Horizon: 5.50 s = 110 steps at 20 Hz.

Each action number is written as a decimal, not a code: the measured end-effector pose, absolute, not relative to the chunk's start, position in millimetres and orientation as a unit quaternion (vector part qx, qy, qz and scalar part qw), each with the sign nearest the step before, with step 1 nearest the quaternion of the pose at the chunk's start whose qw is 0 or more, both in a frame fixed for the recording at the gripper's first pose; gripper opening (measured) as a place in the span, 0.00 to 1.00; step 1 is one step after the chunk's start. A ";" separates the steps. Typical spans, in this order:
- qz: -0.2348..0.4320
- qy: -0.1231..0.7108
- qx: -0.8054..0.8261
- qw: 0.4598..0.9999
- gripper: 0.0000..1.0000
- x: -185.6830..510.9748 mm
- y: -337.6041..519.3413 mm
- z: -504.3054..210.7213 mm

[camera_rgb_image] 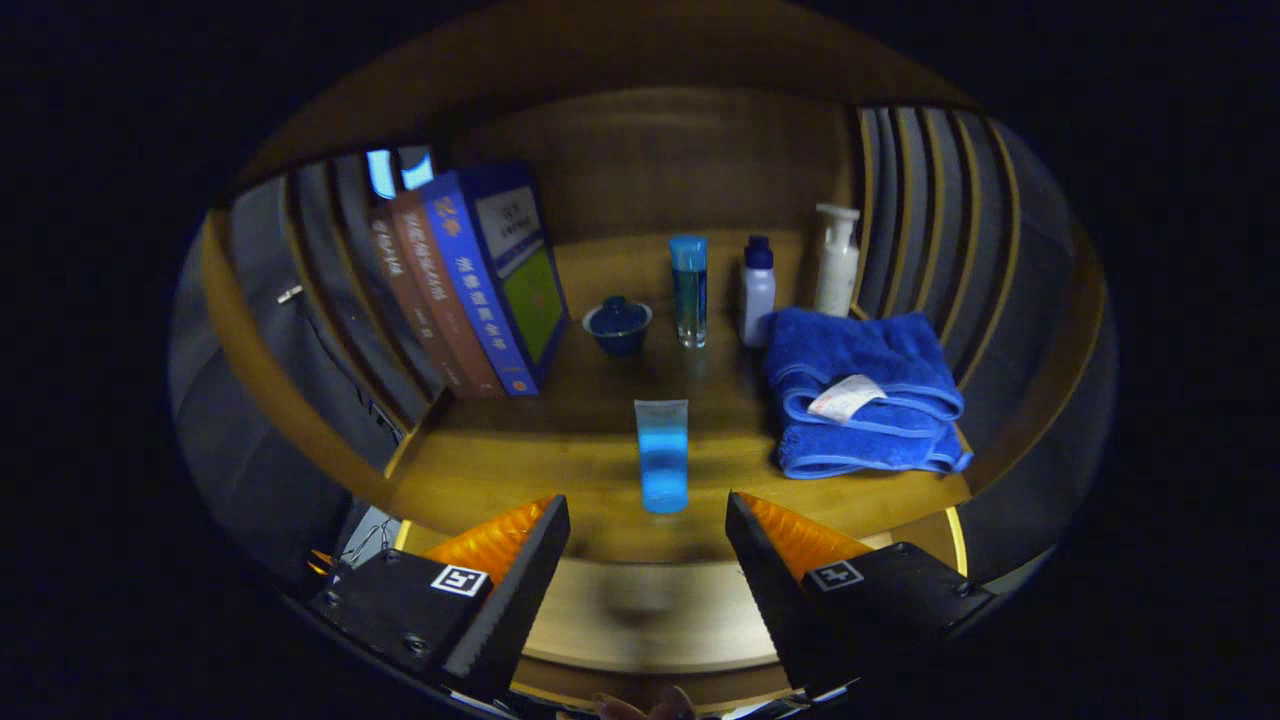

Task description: Pull open the drawer, take out the items inside it, and place them on the countertop above the cabinet.

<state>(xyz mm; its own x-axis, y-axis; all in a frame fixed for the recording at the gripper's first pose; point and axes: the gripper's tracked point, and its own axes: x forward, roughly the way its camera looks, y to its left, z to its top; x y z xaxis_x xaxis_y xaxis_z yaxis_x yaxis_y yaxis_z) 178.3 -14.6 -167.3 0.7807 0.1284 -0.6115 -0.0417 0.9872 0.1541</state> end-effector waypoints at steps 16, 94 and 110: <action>0.024 0.191 0.083 0.978 0.99 -36.2 -21.7 -213.5; 0.013 0.082 0.019 0.996 0.99 103.0 -26.2 -145.6; 0.026 0.021 0.026 0.999 0.99 13.9 -25.0 -26.5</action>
<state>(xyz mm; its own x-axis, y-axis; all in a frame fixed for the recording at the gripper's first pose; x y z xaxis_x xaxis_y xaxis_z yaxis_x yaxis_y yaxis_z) 13.9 -25.0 -26.5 0.9977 0.0532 -0.0409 -0.0510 0.9973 0.0529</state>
